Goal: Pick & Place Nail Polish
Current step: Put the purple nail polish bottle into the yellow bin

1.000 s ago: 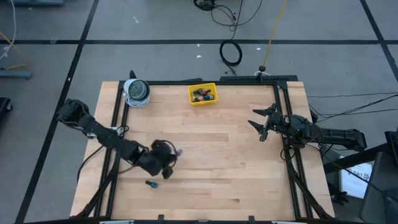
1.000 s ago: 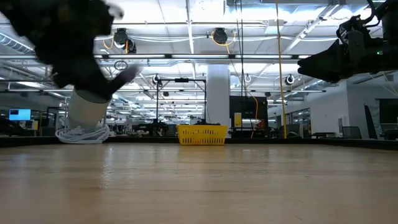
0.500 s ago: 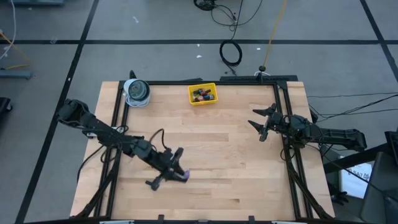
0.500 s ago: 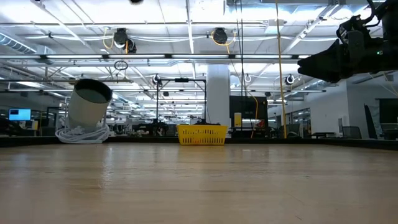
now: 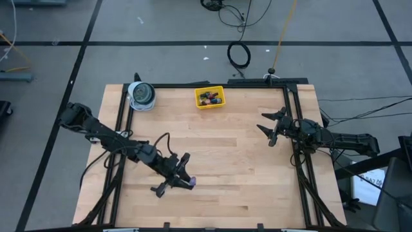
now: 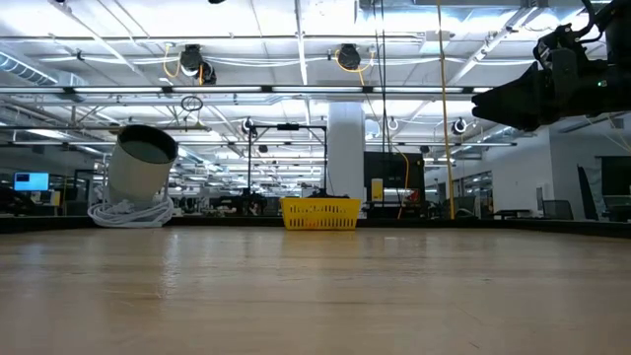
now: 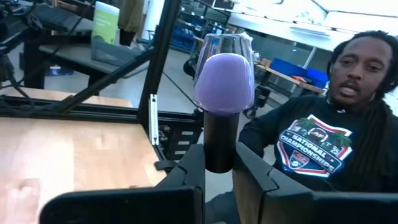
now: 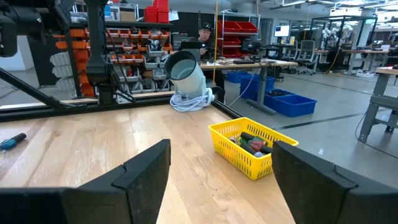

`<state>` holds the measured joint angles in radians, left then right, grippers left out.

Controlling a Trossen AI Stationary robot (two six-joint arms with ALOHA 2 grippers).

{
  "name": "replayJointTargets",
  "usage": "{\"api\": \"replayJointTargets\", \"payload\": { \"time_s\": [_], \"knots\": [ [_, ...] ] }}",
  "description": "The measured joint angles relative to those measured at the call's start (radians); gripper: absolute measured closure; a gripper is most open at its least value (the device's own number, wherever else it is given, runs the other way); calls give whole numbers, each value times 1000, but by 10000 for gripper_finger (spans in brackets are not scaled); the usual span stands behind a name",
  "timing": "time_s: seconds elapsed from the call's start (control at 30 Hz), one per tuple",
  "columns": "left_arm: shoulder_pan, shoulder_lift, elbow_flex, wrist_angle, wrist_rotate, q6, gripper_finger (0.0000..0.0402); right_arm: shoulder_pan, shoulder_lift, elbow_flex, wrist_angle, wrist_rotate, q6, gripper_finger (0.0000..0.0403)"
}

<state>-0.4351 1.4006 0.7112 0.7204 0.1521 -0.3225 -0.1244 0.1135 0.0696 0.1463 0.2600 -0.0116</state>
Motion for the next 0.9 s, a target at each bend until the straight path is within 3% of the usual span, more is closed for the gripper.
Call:
{"api": "replayJointTargets", "payload": {
  "time_s": [0.2, 0.47, 0.57, 0.9],
  "knots": [
    [-1, 0, 0, -10, -38, 14, 369, 0, 0, 0, 0, 0, 0, 135],
    [47, 0, 0, -14, -447, 217, 359, 0, 0, 0, 0, 0, 0, 135],
    [125, 0, 0, -14, -455, 219, 362, 0, 0, 0, 0, 0, 0, 135],
    [484, 0, 1, -127, -301, 159, 369, 0, 0, 0, 0, 0, 0, 135]
  ]
}}
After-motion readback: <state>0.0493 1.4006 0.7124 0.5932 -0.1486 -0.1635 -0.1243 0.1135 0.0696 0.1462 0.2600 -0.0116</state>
